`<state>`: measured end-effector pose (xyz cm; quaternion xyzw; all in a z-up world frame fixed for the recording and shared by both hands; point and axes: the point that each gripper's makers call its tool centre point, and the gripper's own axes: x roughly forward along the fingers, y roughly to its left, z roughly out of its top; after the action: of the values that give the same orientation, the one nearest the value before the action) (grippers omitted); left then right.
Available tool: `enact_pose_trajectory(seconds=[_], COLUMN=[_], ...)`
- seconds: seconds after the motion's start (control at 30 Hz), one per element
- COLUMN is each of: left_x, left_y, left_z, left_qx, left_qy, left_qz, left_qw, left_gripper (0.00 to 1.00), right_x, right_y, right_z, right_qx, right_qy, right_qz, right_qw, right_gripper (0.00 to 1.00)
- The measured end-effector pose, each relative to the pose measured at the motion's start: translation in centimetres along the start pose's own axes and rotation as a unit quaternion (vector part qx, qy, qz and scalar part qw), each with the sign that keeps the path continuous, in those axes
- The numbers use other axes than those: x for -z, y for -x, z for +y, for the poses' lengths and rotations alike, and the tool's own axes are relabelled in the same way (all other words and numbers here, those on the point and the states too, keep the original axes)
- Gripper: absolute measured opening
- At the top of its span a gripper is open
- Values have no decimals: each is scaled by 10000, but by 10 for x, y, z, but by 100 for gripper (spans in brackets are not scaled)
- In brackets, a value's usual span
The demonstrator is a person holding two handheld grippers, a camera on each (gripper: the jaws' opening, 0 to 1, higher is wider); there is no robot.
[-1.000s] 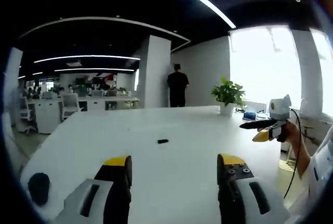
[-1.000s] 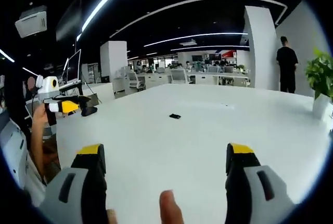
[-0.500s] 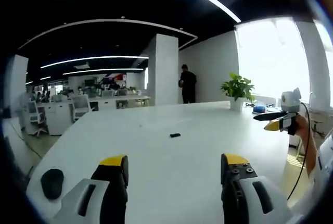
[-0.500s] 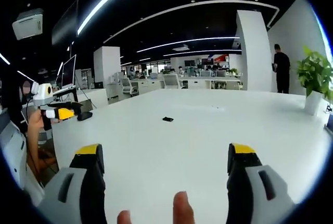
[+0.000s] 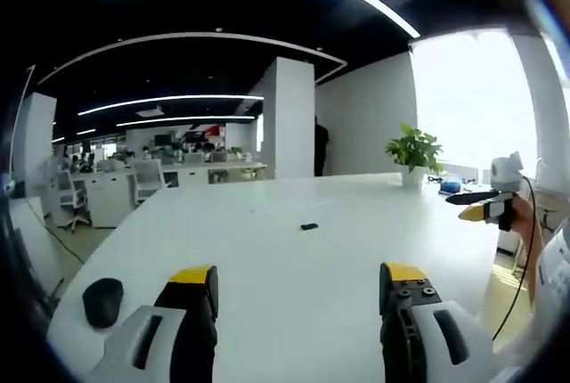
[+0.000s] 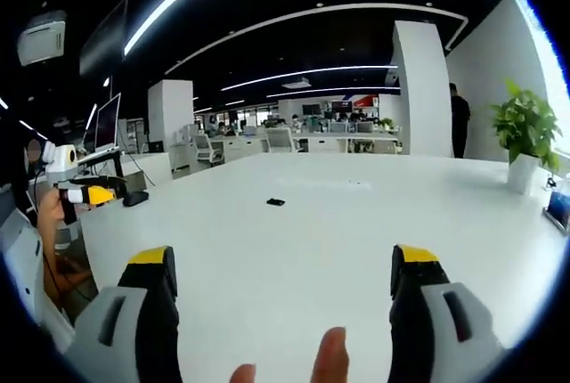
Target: Snap the two parts of the plastic buckle together until the buckle closes and remains connected.
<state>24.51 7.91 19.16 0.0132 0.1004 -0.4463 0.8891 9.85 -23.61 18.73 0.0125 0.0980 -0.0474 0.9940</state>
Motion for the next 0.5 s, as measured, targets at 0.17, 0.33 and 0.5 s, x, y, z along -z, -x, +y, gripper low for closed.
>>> enact_pose_trajectory(seconds=[0.17, 0.33, 0.5], left_x=[-9, -11, 0], left_y=[13, 17, 14], left_z=[0, 0, 4], left_qx=[-61, -103, -179], left_qy=[6, 66, 83], left_qz=[-189, -301, -129], left_qw=[9998, 9995, 9997], left_gripper=[75, 75, 75], right_x=[1, 3, 6], right_y=[6, 10, 14], right_z=[-4, -9, -9], right_qx=[111, 274, 299], right_qy=[-45, -75, -136], right_qz=[0, 15, 13], right_qw=[9999, 9996, 9995], right_gripper=[100, 100, 100])
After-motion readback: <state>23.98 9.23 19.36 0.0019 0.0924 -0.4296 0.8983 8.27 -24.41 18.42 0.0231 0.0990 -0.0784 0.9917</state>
